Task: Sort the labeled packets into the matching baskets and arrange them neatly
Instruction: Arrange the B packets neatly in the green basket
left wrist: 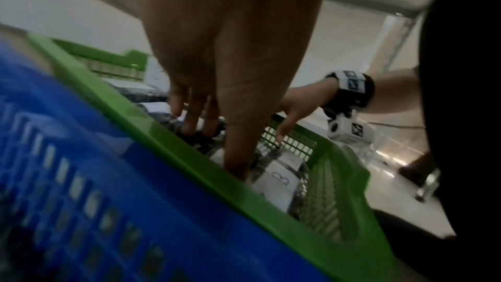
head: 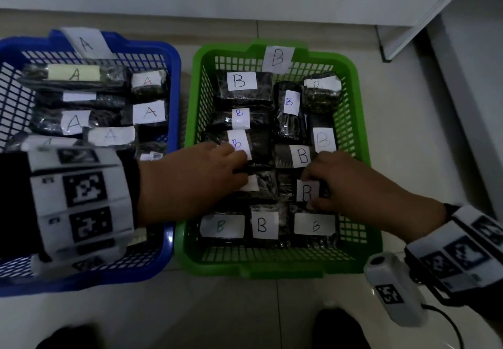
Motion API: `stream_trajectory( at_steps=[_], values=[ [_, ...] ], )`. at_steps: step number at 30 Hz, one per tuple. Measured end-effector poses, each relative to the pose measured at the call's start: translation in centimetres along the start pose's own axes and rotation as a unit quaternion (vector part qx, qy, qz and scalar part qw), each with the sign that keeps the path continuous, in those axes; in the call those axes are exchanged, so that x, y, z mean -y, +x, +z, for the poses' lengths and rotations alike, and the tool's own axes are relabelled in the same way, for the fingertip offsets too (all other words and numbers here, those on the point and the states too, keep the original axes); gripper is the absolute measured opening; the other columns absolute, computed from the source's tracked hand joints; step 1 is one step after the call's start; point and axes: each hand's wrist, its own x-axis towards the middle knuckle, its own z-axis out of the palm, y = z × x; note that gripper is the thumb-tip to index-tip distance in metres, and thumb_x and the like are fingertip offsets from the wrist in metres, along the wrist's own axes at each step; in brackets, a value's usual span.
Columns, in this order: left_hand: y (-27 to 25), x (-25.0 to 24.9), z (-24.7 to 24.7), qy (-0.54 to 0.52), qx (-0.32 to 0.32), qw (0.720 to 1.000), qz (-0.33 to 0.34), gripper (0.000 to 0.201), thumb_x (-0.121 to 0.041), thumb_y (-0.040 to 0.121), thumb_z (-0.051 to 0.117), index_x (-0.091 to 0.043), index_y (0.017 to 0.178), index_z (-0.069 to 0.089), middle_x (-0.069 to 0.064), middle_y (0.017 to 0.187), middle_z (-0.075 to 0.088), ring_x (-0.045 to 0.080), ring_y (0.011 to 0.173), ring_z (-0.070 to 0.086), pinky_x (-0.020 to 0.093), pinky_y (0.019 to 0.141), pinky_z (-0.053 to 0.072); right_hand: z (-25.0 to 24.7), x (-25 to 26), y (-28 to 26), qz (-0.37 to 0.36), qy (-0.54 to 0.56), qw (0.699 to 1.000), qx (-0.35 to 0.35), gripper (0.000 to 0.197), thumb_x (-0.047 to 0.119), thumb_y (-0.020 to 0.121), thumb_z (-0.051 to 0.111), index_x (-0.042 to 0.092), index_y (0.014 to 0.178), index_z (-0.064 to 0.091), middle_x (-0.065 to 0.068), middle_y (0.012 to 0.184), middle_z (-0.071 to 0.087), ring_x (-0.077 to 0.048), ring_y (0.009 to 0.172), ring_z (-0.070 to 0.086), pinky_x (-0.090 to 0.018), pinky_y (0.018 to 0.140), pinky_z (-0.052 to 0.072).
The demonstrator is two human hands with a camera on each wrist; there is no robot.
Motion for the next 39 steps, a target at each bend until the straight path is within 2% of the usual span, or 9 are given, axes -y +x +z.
stream_trajectory(
  at_steps=[3, 6, 11, 17, 19, 22, 28, 35, 39],
  values=[
    [0.0, -0.7, 0.5, -0.013, 0.012, 1.000, -0.012, 0.058, -0.032, 0.040, 0.085, -0.018, 0.094, 0.066, 0.009, 0.099, 0.060, 0.026, 0.083, 0.059, 0.039, 0.058, 0.054, 0.4, 1.2, -0.3, 0.016, 0.005, 0.998, 0.055, 0.052, 0.040, 0.081, 0.068, 0.024, 0.126, 0.048, 0.000, 0.122, 0.038, -0.017, 0.105, 0.047, -0.032, 0.086, 0.047],
    [0.3, -1.0, 0.1, -0.010, -0.008, 1.000, -0.013, 0.029, -0.016, 0.052, 0.067, -0.015, 0.081, 0.067, 0.009, 0.087, 0.060, 0.024, 0.071, 0.058, 0.036, 0.048, 0.051, 0.7, 1.8, -0.3, 0.026, -0.011, 0.997, 0.073, 0.056, 0.041, 0.083, 0.065, 0.020, 0.129, 0.043, -0.004, 0.125, 0.034, -0.020, 0.103, 0.048, -0.033, 0.084, 0.049],
    [0.4, -2.1, 0.2, -0.011, -0.042, 0.999, -0.013, 0.023, -0.009, 0.057, 0.047, -0.006, 0.069, 0.067, 0.015, 0.080, 0.061, 0.029, 0.065, 0.057, 0.035, 0.050, 0.049, 1.6, 2.4, -0.6, 0.013, -0.032, 0.997, 0.065, 0.050, 0.036, 0.085, 0.063, 0.020, 0.126, 0.039, -0.004, 0.125, 0.044, -0.021, 0.111, 0.043, -0.033, 0.085, 0.045],
    [-0.1, -2.1, 0.8, -0.050, -0.012, 0.999, -0.010, 0.044, -0.013, 0.054, 0.067, -0.016, 0.098, 0.061, 0.009, 0.082, 0.057, 0.023, 0.060, 0.056, 0.029, 0.042, 0.042, 2.1, 1.9, -0.4, 0.012, -0.005, 0.999, 0.034, 0.033, 0.022, 0.081, 0.068, 0.021, 0.110, 0.053, 0.001, 0.112, 0.056, -0.016, 0.101, 0.048, -0.030, 0.078, 0.043],
    [0.0, -2.3, 0.4, -0.079, 0.043, 0.996, -0.025, 0.057, -0.013, 0.066, 0.069, -0.019, 0.119, 0.049, 0.007, 0.093, 0.054, 0.024, 0.069, 0.057, 0.030, 0.051, 0.042, 1.8, 1.5, -0.3, 0.016, 0.020, 0.999, 0.027, 0.031, 0.017, 0.079, 0.069, 0.024, 0.107, 0.058, 0.003, 0.105, 0.059, -0.015, 0.099, 0.048, -0.029, 0.078, 0.044],
    [0.4, -2.6, 0.2, -0.073, 0.113, 0.990, -0.035, 0.060, -0.014, 0.087, 0.050, -0.024, 0.139, 0.023, 0.006, 0.118, 0.042, 0.024, 0.098, 0.051, 0.032, 0.071, 0.042, 1.3, 0.9, -0.2, 0.012, 0.073, 0.997, 0.032, 0.031, 0.009, 0.078, 0.070, 0.025, 0.103, 0.061, 0.004, 0.103, 0.063, -0.012, 0.096, 0.055, -0.029, 0.080, 0.048],
    [0.2, -2.0, 0.7, -0.091, 0.117, 0.988, -0.028, 0.061, -0.018, 0.079, 0.060, -0.021, 0.131, 0.030, 0.005, 0.115, 0.043, 0.024, 0.094, 0.053, 0.038, 0.070, 0.051, 1.1, 0.5, -0.5, 0.008, 0.029, 0.997, 0.074, 0.049, 0.005, 0.081, 0.064, 0.028, 0.122, 0.051, 0.003, 0.114, 0.052, -0.012, 0.102, 0.051, -0.025, 0.081, 0.044],
    [-0.1, -2.0, 1.9, -0.109, 0.044, 0.993, -0.028, 0.057, -0.015, 0.075, 0.061, -0.021, 0.126, 0.038, 0.004, 0.109, 0.047, 0.024, 0.089, 0.053, 0.037, 0.061, 0.052, 2.1, 0.5, -0.4, -0.015, 0.015, 0.999, 0.044, 0.056, 0.001, 0.078, 0.062, 0.031, 0.123, 0.047, 0.003, 0.111, 0.047, -0.015, 0.099, 0.051, -0.029, 0.081, 0.047],
    [-0.5, -2.2, 2.2, -0.067, -0.025, 0.997, -0.008, 0.052, -0.013, 0.056, 0.064, -0.017, 0.108, 0.054, 0.004, 0.085, 0.055, 0.021, 0.063, 0.054, 0.028, 0.036, 0.043, 2.4, 0.2, -0.3, -0.032, 0.027, 0.998, 0.039, 0.053, 0.001, 0.077, 0.064, 0.027, 0.121, 0.051, 0.003, 0.115, 0.056, -0.013, 0.104, 0.052, -0.032, 0.087, 0.047]
  ],
)
